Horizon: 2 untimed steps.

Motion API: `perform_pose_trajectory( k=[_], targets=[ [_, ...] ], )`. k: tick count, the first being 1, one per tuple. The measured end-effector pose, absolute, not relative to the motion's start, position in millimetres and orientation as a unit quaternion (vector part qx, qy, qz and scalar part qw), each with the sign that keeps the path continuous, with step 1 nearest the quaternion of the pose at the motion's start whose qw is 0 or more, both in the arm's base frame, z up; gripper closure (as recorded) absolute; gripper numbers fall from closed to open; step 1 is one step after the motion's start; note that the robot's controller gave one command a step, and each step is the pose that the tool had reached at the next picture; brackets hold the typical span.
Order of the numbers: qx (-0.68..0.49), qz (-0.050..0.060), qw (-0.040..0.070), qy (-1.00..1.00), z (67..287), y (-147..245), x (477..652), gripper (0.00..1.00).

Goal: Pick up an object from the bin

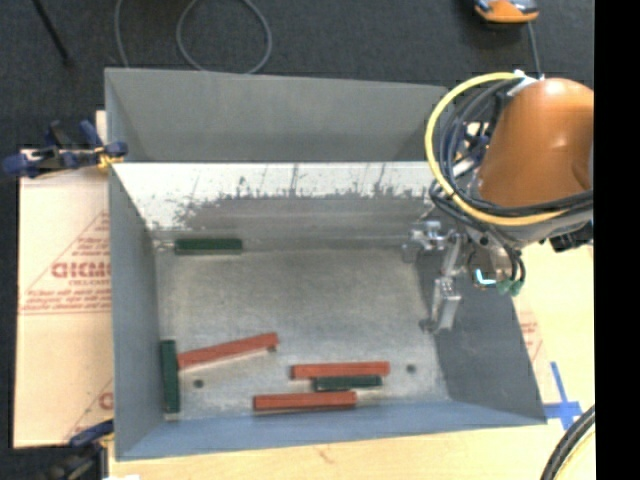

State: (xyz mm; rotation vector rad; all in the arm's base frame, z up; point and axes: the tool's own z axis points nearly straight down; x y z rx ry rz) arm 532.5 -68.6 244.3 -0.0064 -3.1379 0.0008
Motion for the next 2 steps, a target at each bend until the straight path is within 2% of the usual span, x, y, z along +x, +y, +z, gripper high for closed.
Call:
perform_pose_trajectory(
  k=[1, 2],
  targets=[
    [0.000, 0.001, -0.002, -1.000, 248.8, -68.2, 533.9, 1.00],
    [-0.047, -0.001, 0.001, -0.999, 208.6, -33.7, 500.7, 1.00]
  ],
)
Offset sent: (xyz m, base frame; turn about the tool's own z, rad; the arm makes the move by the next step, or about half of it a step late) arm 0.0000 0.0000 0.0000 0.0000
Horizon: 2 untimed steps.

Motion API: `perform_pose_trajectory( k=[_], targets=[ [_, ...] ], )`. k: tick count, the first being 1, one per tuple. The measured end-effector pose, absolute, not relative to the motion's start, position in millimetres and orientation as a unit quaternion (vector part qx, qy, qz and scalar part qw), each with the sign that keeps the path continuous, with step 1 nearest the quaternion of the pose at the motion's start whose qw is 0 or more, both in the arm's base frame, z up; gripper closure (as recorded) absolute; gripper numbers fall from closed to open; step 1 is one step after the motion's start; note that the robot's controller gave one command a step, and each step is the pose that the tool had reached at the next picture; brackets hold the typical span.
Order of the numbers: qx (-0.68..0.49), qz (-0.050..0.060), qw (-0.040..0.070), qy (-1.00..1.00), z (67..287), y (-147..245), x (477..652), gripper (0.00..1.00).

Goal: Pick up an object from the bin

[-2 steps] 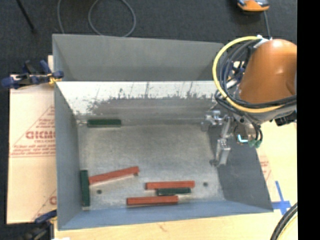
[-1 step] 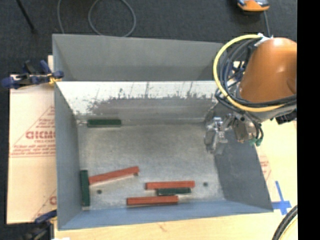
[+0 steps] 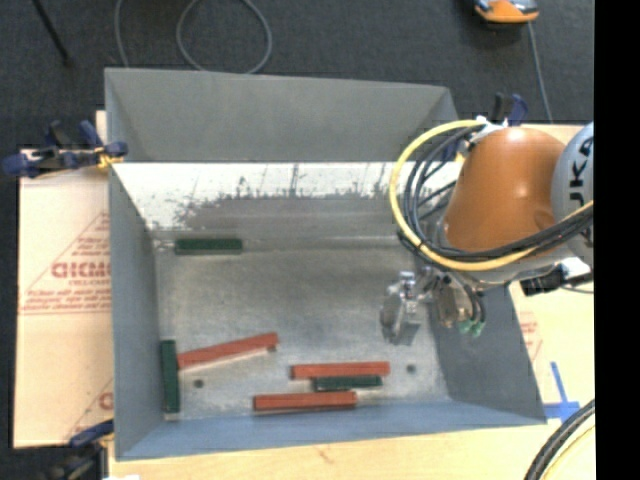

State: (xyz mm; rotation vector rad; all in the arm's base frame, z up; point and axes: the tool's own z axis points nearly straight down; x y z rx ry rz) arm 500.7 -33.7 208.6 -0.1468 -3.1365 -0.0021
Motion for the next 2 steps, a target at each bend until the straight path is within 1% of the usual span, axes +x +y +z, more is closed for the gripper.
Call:
perform_pose_trajectory(
  k=[1, 2],
  targets=[
    [-0.046, 0.000, -0.002, -0.999, 210.2, -35.2, 502.2, 0.00],
    [0.178, 0.002, -0.014, -0.984, 73.2, -11.0, 479.2, 0.00]
  ],
)
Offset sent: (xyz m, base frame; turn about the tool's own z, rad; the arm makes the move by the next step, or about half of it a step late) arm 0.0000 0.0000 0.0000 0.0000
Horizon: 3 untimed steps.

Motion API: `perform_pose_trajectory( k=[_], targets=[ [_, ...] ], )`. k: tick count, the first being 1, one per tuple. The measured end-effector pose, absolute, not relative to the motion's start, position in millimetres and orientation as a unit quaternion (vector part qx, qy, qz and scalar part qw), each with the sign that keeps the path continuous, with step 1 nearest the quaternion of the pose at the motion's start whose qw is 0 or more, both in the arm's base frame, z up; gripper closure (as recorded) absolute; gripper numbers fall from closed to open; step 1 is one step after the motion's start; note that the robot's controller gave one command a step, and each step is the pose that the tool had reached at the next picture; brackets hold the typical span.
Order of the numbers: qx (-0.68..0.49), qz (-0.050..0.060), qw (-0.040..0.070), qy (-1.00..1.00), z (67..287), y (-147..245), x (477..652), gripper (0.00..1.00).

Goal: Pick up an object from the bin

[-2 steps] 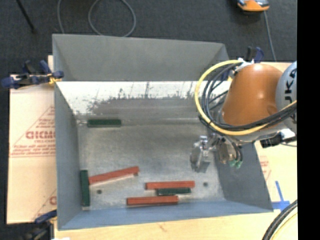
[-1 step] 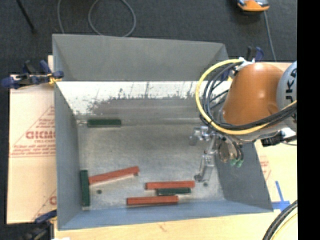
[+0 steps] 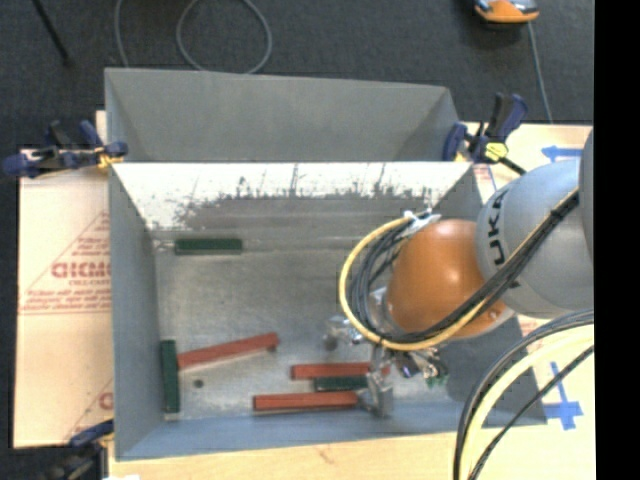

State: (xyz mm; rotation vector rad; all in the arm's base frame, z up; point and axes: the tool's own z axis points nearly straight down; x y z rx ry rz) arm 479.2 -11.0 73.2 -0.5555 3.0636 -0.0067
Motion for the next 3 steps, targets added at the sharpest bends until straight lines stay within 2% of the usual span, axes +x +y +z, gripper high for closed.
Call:
perform_pose_trajectory(
  k=[1, 2, 3],
  targets=[
    [-0.178, -0.002, 0.010, 0.984, 73.2, -11.6, 477.0, 1.00],
    [-0.162, -0.001, 0.005, 0.987, 135.9, -13.3, 497.3, 1.00],
    [-0.150, -0.002, 0.006, 0.989, 254.8, -18.3, 515.2, 1.00]
  ],
)
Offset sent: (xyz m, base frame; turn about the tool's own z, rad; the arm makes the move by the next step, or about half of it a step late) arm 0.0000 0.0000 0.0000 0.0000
